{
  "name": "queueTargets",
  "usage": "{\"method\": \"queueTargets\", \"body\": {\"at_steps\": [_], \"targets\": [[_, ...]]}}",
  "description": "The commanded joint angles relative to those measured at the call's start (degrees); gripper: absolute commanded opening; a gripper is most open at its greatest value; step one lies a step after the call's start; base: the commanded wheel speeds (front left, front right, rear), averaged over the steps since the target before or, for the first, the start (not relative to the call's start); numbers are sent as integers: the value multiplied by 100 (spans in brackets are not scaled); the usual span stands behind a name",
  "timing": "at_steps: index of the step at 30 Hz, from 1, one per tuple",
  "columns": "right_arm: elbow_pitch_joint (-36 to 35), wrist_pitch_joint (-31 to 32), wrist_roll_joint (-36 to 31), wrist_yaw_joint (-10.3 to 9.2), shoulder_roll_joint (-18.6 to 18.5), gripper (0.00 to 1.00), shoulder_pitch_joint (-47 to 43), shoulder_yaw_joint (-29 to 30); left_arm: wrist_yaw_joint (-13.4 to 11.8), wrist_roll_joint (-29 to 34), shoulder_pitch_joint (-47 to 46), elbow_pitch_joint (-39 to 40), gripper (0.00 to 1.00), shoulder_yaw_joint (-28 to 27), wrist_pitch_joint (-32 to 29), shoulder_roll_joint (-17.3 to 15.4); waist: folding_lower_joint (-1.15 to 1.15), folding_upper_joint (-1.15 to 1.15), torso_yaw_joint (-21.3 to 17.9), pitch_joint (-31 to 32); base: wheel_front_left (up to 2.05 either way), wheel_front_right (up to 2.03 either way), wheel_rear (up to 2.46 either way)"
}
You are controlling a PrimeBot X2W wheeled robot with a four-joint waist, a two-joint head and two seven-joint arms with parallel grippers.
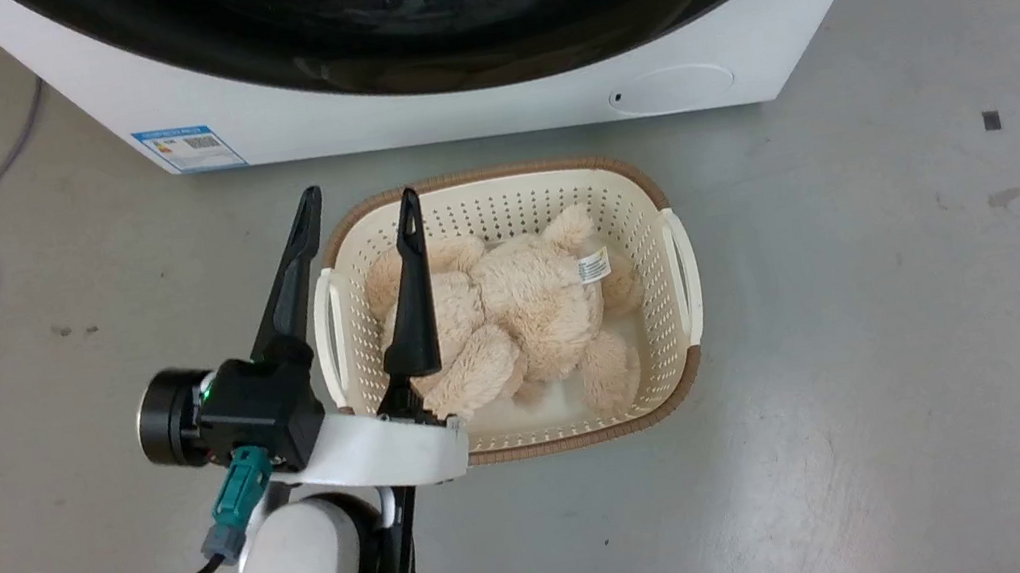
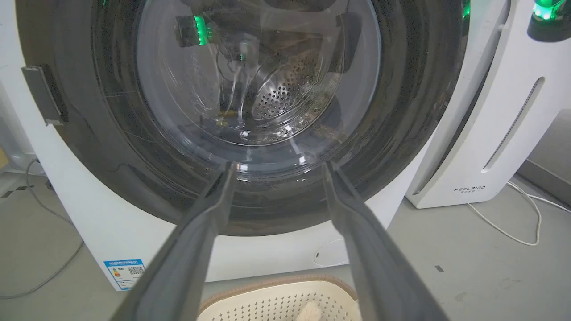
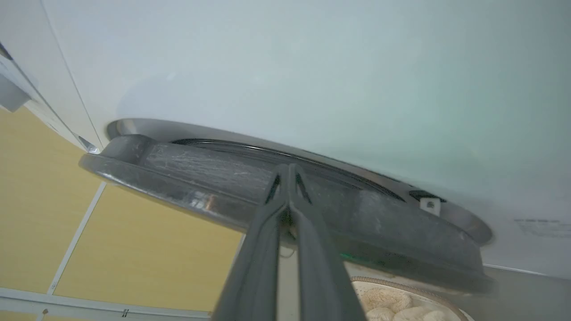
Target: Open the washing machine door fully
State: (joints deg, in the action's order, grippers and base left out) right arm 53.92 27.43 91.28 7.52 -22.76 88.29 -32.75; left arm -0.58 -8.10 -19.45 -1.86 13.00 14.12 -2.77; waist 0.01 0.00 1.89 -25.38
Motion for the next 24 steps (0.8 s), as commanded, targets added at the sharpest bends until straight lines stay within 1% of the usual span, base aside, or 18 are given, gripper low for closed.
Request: {"method": "queueTargets", "body": {"at_steps": [1,4,10,24], "targets": [[151,78,182,-3,-39,0,277,-113,-23,-45,-171,15,100,39,54,-10,-1,0,13,-55,0,0,0],[293,254,323,-3,-27,0,480,-302,-33,-82,-232,3,100,79,88,-10,-1,0,25,-123,0,0,0],[261,473,203,-3,53,0,411,-503,-58,-109,-248,11,100,114,88,-10,-1,0,17,-144,0,0,0],[71,742,174,-3,221,0,132,-692,-73,-153,-273,-54,100,181,88,-10,-1,0,51,-95,0,0,0]]}}
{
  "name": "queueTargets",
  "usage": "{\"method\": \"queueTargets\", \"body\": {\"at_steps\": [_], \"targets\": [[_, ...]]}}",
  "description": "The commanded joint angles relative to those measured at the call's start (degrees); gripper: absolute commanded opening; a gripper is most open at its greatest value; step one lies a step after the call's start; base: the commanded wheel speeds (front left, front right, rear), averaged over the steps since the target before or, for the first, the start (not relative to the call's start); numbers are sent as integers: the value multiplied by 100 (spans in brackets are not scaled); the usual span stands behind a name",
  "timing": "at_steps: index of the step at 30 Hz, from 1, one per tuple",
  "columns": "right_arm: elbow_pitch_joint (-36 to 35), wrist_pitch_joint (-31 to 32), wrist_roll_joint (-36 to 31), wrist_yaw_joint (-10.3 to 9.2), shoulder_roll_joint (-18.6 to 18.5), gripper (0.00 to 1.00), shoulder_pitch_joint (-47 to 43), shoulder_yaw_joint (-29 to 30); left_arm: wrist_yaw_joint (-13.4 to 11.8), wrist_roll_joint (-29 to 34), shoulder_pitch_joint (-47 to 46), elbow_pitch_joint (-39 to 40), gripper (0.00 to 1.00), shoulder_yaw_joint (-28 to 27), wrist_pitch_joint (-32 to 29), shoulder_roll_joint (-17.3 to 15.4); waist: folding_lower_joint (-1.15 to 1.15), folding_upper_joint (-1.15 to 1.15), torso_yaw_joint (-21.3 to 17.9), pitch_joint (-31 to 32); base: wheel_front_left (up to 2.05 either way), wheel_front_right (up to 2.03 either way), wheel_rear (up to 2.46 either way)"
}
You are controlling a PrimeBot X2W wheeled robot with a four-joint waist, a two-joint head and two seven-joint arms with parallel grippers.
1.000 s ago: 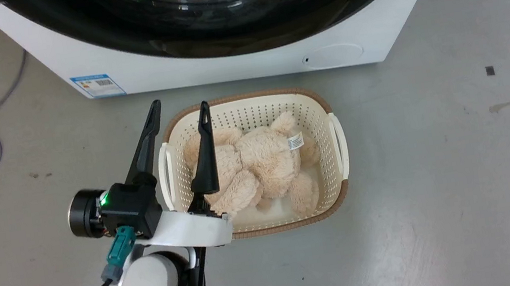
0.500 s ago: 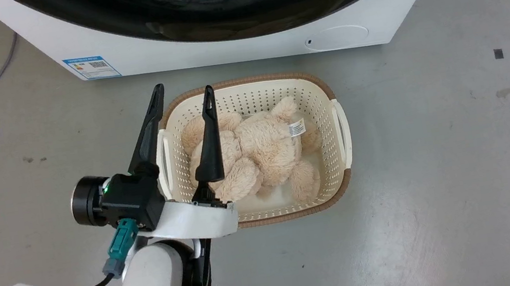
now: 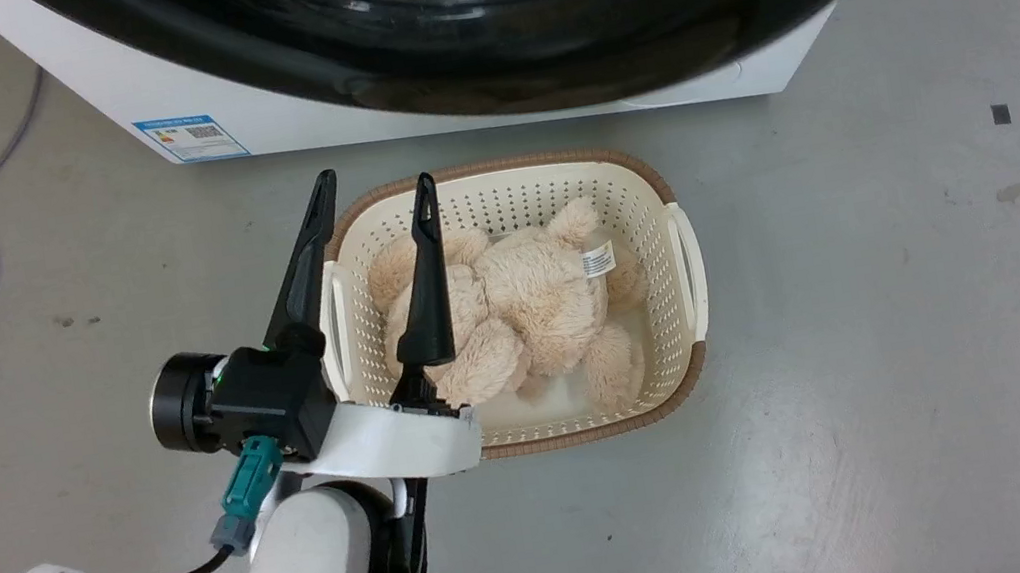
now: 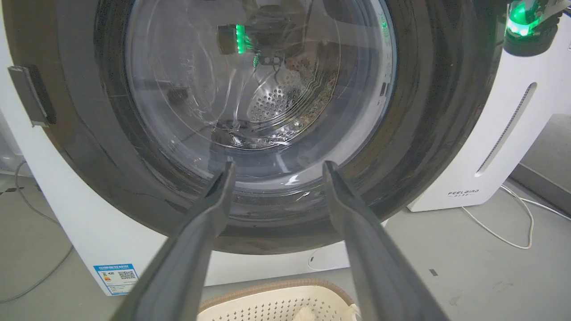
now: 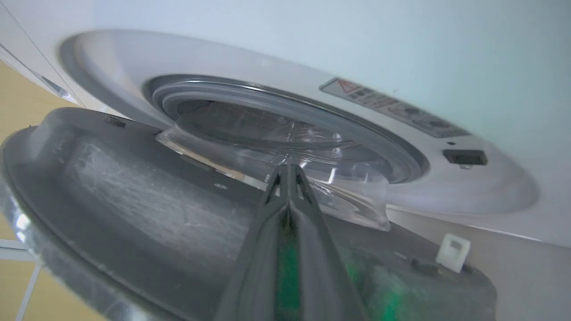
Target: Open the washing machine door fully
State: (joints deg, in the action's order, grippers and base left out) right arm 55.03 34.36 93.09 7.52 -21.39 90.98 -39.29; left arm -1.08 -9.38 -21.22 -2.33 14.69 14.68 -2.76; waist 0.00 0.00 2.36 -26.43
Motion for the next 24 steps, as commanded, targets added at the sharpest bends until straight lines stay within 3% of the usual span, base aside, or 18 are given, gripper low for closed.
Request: {"method": "queueTargets", "body": {"at_steps": [1,13,24], "targets": [[-62,72,0,-3,83,0,-163,-42,-28,-28,-90,-11,100,16,32,-11,0,0,9,20,0,0,0],[-390,563,243,-3,-13,0,-687,-82,-19,-56,-12,-109,100,-5,32,-11,0,0,52,283,0,0,0],[-1089,823,722,-3,-7,0,-1764,-35,52,6,326,-318,100,-127,32,-11,0,0,96,934,0,0,0]]}}
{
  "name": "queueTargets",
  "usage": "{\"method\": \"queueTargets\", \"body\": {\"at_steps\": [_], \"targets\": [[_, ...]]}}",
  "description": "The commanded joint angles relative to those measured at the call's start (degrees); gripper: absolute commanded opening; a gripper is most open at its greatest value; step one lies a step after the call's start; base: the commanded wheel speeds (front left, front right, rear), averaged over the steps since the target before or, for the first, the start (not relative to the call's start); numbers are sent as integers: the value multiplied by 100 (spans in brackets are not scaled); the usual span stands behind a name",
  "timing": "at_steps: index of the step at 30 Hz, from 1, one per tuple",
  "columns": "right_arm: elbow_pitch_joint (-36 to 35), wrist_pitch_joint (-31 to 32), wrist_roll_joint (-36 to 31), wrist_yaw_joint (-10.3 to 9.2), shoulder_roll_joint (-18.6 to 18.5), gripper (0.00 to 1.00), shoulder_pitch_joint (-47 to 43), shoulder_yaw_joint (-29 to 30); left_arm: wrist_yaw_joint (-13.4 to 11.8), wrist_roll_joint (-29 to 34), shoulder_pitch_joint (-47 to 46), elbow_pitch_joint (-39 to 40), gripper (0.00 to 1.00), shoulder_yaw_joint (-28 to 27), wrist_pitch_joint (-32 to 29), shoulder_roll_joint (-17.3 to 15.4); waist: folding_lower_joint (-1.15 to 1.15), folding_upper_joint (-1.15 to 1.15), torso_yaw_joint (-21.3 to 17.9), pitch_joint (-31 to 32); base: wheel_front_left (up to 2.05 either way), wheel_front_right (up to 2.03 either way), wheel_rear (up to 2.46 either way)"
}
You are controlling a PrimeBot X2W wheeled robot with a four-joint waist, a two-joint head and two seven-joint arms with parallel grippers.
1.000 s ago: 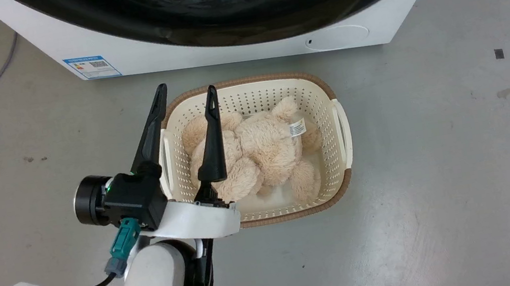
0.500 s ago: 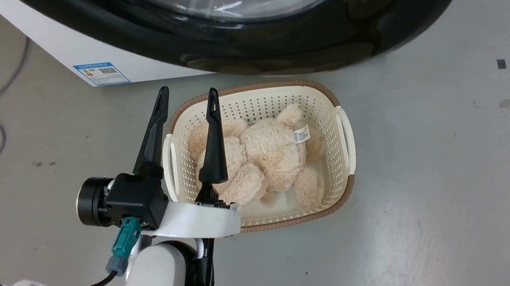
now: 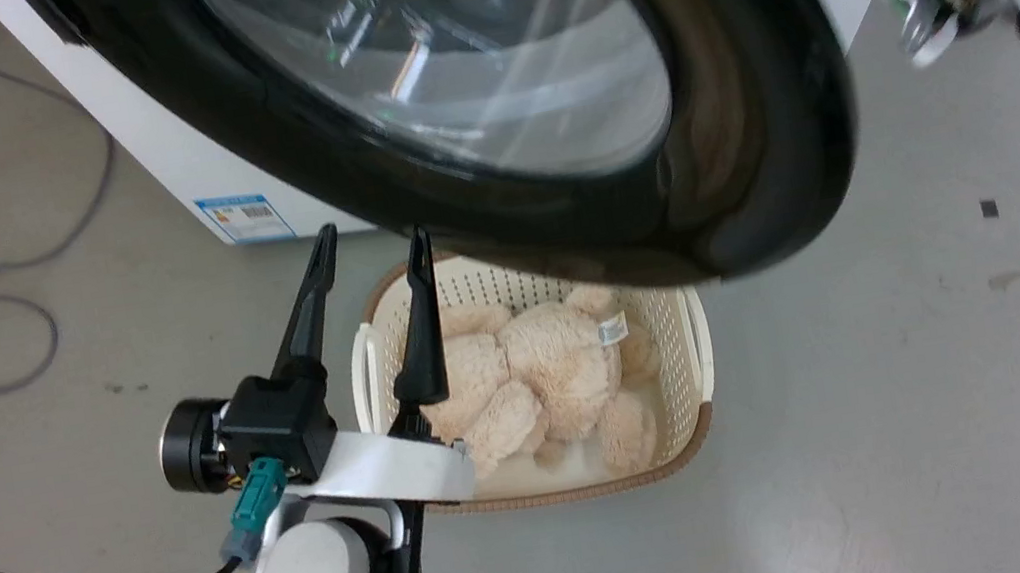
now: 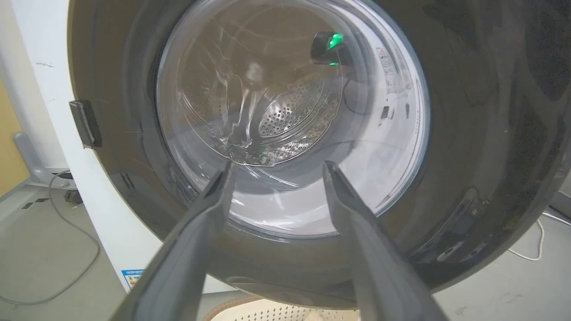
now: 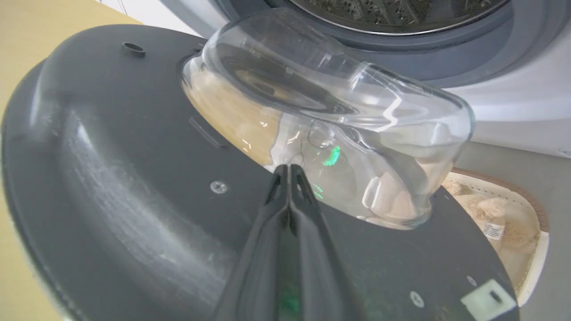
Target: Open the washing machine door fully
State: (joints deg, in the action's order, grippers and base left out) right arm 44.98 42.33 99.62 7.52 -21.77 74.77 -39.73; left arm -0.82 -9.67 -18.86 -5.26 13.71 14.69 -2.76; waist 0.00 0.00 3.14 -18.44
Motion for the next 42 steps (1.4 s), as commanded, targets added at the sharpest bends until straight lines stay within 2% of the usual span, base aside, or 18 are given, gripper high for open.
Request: {"method": "queueTargets", "body": {"at_steps": [1,12,25,30,33,34,35,36,42], "targets": [[-165,49,126,-3,35,0,-242,17,34,39,126,-48,100,-34,30,-11,0,0,27,195,0,0,0],[-1075,89,652,-3,53,0,-1263,-11,115,111,463,-240,100,-134,30,-11,0,0,56,702,0,0,0],[-1789,61,938,-3,-94,0,-1782,-435,130,76,554,-289,100,-128,30,-11,0,0,40,798,0,0,0],[-1971,-125,1006,-3,-206,0,-1950,-553,106,58,575,-302,100,-97,30,-11,0,0,59,845,0,0,0],[-2067,-579,997,-3,-273,0,-2113,-445,99,40,601,-316,100,-94,30,-11,0,0,69,889,0,0,0],[-2112,-797,959,-3,-295,40,-2191,-386,96,33,609,-319,100,-95,30,-11,0,0,69,897,0,0,0],[-2142,-1048,910,-3,-320,91,-2288,-318,91,25,614,-320,100,-96,30,-11,0,0,67,906,0,0,0],[-2167,-1279,898,-3,-329,100,-2410,-244,87,18,622,-325,100,-98,30,-11,0,0,62,922,0,0,0],[-2280,-2722,938,-3,-357,100,-3382,331,78,1,723,-405,100,-138,30,-11,0,0,-12,1058,0,0,0]]}}
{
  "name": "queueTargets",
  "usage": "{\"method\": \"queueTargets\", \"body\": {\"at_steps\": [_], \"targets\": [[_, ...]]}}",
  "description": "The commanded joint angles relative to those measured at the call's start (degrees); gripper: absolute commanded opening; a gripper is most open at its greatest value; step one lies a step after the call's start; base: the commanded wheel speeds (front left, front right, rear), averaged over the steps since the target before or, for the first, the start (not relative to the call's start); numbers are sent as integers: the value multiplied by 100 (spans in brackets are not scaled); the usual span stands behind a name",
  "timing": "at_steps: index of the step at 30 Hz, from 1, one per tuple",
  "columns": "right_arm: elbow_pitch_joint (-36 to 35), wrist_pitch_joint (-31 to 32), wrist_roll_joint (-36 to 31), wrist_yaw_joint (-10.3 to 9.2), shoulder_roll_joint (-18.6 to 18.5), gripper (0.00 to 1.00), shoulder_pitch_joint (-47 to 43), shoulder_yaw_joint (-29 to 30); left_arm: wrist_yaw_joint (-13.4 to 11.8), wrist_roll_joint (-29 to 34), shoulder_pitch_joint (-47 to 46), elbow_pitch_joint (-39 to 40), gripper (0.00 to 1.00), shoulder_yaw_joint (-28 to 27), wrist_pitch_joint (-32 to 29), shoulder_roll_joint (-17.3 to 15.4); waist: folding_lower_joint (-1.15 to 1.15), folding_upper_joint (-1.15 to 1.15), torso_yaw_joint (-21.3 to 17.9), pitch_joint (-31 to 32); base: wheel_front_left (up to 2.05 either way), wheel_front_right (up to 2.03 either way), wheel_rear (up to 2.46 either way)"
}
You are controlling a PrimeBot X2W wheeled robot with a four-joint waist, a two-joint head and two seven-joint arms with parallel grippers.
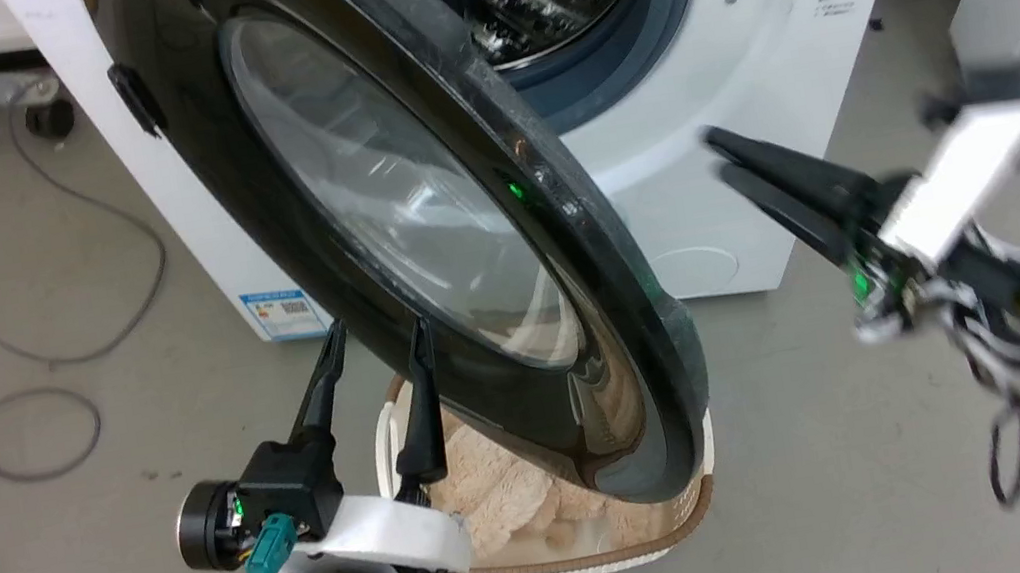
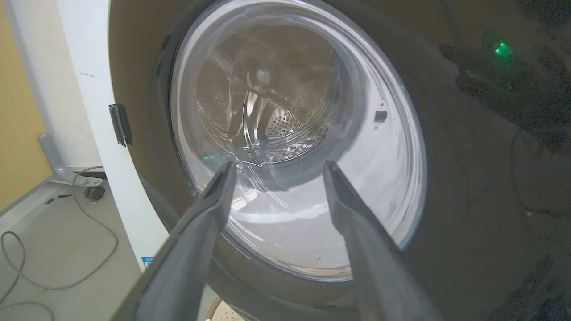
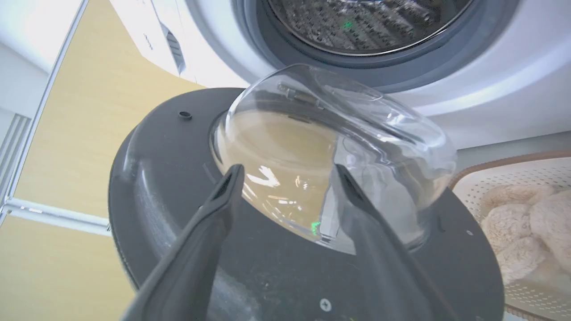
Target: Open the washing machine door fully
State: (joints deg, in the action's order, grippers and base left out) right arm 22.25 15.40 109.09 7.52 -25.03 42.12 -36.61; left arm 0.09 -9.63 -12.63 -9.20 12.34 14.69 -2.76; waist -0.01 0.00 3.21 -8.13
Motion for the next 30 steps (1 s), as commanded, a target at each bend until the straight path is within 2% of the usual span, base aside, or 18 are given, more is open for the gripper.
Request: {"method": "queueTargets", "body": {"at_steps": [1,11,16,19,20,22,25,29,30], "targets": [[-3,-289,-49,-3,-25,100,-294,82,-11,-3,126,-32,100,-24,30,-11,1,0,-43,61,0,0,0],[-308,-2737,-775,-3,47,100,-1988,392,46,94,426,-286,100,-351,30,-22,1,0,-289,402,0,0,0],[-269,-3019,-1145,-3,186,100,-2477,736,66,119,512,-355,100,-458,30,-21,1,0,-363,472,0,0,0],[-194,-3035,-1607,-3,488,100,-2821,1480,73,130,568,-389,100,-533,30,-20,1,0,-412,507,0,0,0],[-221,-3037,-2052,-3,760,100,-3037,2053,75,135,603,-402,100,-574,30,-20,1,0,-434,529,0,0,0],[-318,-3037,-2729,-3,1002,100,-3226,2696,83,141,632,-412,100,-600,30,-19,1,0,-444,548,0,0,0],[-664,-3038,-4111,-3,1340,100,-3484,3473,81,143,655,-420,100,-630,30,-17,1,0,-449,548,0,0,0],[-1369,-3039,-6077,-3,1788,100,-3770,4024,76,140,650,-415,100,-647,30,-15,1,0,-440,517,0,0,0],[-1369,-3039,-6077,-3,1788,100,-3770,4024,76,140,650,-415,100,-647,30,-15,1,0,-440,517,0,0,0]]}}
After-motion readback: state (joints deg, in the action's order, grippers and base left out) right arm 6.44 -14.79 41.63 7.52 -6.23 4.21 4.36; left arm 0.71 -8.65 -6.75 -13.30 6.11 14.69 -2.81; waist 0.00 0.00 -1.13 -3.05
